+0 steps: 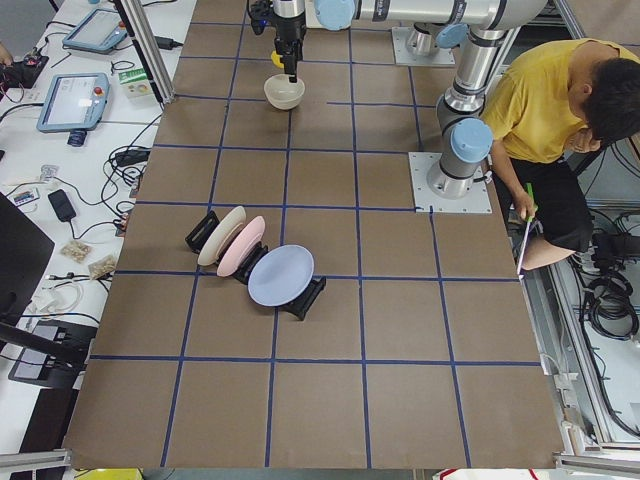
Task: Place bowl and put lemon in it
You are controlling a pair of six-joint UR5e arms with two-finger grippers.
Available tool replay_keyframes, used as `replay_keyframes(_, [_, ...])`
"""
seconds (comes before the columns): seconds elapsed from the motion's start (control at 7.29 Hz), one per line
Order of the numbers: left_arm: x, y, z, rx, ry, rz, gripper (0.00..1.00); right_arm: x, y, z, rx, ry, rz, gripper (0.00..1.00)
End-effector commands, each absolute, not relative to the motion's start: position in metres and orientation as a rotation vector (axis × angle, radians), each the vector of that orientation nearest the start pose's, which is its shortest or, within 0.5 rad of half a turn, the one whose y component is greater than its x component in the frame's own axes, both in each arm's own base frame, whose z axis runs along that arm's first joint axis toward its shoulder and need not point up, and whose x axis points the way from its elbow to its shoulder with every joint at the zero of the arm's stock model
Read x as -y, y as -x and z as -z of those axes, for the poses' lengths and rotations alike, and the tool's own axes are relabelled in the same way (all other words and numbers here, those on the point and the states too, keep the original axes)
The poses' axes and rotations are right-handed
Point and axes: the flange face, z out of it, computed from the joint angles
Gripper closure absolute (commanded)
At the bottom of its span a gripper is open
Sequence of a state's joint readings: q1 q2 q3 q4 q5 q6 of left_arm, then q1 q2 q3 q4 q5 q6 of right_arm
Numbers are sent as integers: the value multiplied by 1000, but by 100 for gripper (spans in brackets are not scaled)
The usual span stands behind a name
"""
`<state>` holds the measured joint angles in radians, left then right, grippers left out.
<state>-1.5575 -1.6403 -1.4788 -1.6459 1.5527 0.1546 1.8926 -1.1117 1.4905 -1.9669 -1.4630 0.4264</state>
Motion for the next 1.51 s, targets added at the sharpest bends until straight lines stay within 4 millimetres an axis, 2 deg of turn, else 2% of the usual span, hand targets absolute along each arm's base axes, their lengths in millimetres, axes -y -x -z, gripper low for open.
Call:
replay_keyframes(0.0, [517, 128, -499, -3151, -218, -44, 0, 577, -362, -262, -3028, -114, -57, 100])
replay_keyframes(0.14, [514, 129, -497, -3155, -138, -49, 0, 580, -361, -244, -3038, -111, -88, 100])
replay_keyframes(0.41, [515, 129, -497, -3157, -114, -42, 0, 582, -363, -234, -3040, -105, -97, 100])
replay_keyframes(0.55, [515, 129, -497, -3159, -111, -42, 0, 584, -363, -222, -3046, -88, -122, 96])
replay_keyframes(0.69, [515, 129, -497, -3159, -111, -42, 0, 584, -362, -220, -3049, -88, -123, 73])
replay_keyframes(0.96, [514, 129, -497, -3161, -109, -42, 0, 585, -361, -232, -3047, -89, -100, 12])
replay_keyframes(1.1, [514, 129, -497, -3161, -109, -42, 0, 582, -357, -252, -3038, -92, -74, 0])
replay_keyframes(1.24, [514, 129, -497, -3165, -109, -42, 0, 578, -350, -279, -3027, -84, -25, 0])
replay_keyframes(1.37, [514, 130, -497, -3167, -111, -42, 0, 576, -345, -293, -3040, -68, -9, 0])
